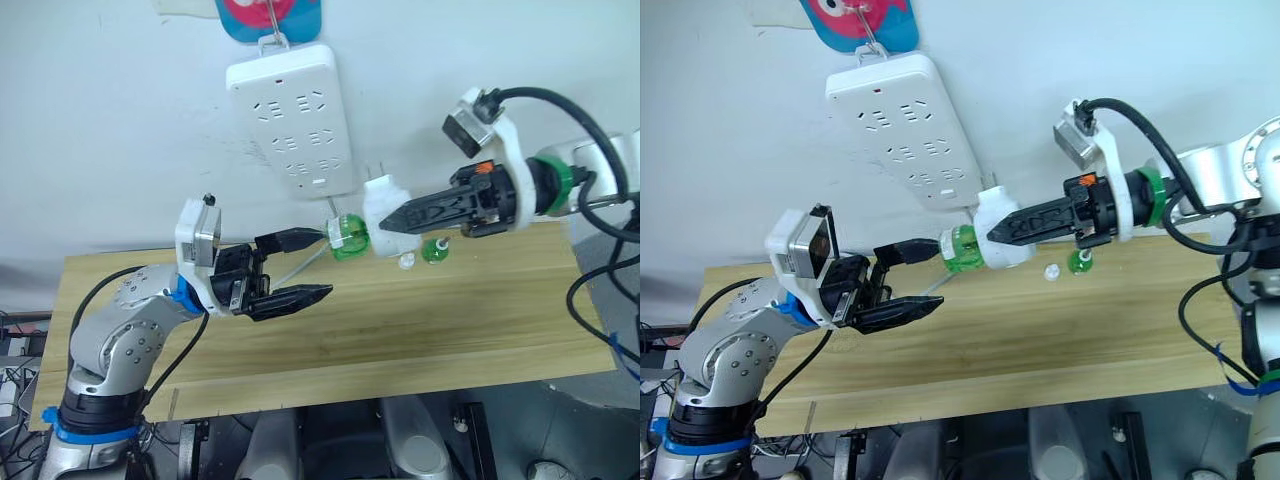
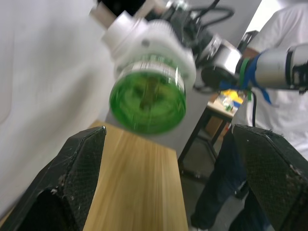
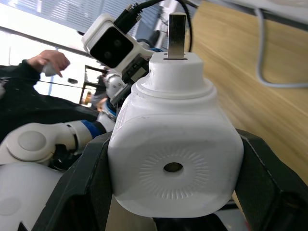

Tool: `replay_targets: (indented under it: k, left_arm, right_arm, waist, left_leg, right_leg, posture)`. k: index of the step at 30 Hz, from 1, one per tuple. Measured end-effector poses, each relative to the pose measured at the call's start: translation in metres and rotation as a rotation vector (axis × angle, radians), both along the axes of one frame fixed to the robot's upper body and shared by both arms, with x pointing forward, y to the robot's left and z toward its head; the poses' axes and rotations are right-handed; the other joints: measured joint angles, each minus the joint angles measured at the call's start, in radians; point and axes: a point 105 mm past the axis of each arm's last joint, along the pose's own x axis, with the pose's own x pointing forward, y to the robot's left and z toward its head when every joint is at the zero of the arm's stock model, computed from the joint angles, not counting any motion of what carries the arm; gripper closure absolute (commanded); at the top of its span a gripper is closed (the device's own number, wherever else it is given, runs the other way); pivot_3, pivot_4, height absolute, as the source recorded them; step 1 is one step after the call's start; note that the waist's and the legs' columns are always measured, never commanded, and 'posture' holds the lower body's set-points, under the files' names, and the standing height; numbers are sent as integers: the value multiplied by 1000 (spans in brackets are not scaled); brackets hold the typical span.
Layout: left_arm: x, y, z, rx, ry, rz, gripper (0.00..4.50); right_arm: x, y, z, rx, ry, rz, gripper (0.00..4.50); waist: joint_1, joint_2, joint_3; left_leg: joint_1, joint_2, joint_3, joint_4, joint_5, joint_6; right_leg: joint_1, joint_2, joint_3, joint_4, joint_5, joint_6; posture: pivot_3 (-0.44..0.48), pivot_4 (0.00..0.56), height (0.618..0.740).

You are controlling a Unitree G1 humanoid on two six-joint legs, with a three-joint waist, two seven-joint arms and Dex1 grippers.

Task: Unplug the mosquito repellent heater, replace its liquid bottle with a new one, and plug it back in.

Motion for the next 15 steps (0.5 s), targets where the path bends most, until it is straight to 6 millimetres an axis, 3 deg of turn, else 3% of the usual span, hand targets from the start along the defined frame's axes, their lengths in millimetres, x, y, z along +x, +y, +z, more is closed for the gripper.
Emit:
replay_targets:
  k: [8, 15]
  left_arm:
    - [14, -5, -14, 160, -22, 92, 52]
    - [26, -13, -18, 253, -73, 143, 52]
  right_arm:
    - [2, -4, -15, -250, -42, -35, 1537]
    - [18, -3, -34, -414, -67, -105, 1537]
  waist:
    - [-4, 0, 0]
    - [-9, 0, 0]
  left_leg:
    - [-1, 0, 0, 0, 0, 0]
    - [-2, 0, 0, 0, 0, 0]
  right_leg:
    - [-1, 0, 0, 0, 0, 0]
    - [-2, 0, 0, 0, 0, 0]
  posture:
    - [-289, 289, 740]
    - [-295, 292, 740]
